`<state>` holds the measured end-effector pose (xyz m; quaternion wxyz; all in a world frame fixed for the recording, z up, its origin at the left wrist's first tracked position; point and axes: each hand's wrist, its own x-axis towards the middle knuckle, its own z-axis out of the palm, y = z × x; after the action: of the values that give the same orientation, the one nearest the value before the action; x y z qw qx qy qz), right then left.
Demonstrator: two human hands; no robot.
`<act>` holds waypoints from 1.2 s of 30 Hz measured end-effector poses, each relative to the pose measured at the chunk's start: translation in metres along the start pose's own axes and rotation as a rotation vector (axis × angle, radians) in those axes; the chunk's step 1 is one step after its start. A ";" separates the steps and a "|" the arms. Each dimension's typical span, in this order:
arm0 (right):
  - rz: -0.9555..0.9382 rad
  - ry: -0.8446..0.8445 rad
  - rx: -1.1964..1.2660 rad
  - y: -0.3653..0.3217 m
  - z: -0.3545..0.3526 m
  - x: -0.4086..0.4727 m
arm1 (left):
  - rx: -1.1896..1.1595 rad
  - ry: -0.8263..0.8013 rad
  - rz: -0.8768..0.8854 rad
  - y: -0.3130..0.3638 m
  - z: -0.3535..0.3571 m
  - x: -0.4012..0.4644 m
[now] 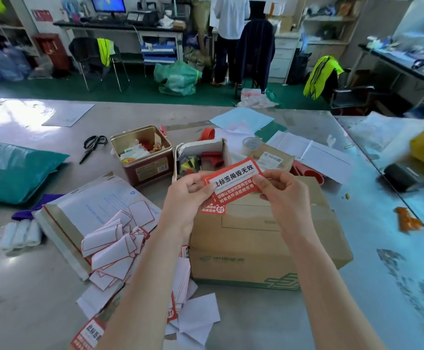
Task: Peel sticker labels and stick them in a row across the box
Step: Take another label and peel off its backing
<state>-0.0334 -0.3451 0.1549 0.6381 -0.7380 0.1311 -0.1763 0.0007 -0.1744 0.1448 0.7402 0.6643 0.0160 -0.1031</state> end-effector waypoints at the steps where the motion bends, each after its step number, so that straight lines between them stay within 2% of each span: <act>1: 0.015 -0.017 -0.001 0.001 -0.004 0.001 | 0.030 0.016 0.011 0.000 0.003 0.001; 8: 0.052 -0.063 0.032 0.003 -0.020 0.004 | 0.195 0.067 0.084 0.006 0.016 -0.002; 15: 0.043 -0.080 0.064 0.006 -0.020 0.004 | 0.248 0.110 0.129 0.011 0.011 -0.005; 24: 0.058 -0.063 0.019 0.005 -0.004 0.010 | 0.165 0.043 0.164 0.012 -0.001 -0.002; 29: 0.045 -0.073 0.027 0.006 0.007 0.005 | 0.105 0.059 0.096 0.011 -0.013 -0.001; 36: 0.018 -0.075 0.010 0.006 0.013 -0.002 | 0.087 -0.047 0.071 0.012 -0.023 -0.003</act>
<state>-0.0292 -0.3341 0.1477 0.6478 -0.7396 0.1128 -0.1436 0.0028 -0.1503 0.1545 0.7140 0.6933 -0.0294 -0.0932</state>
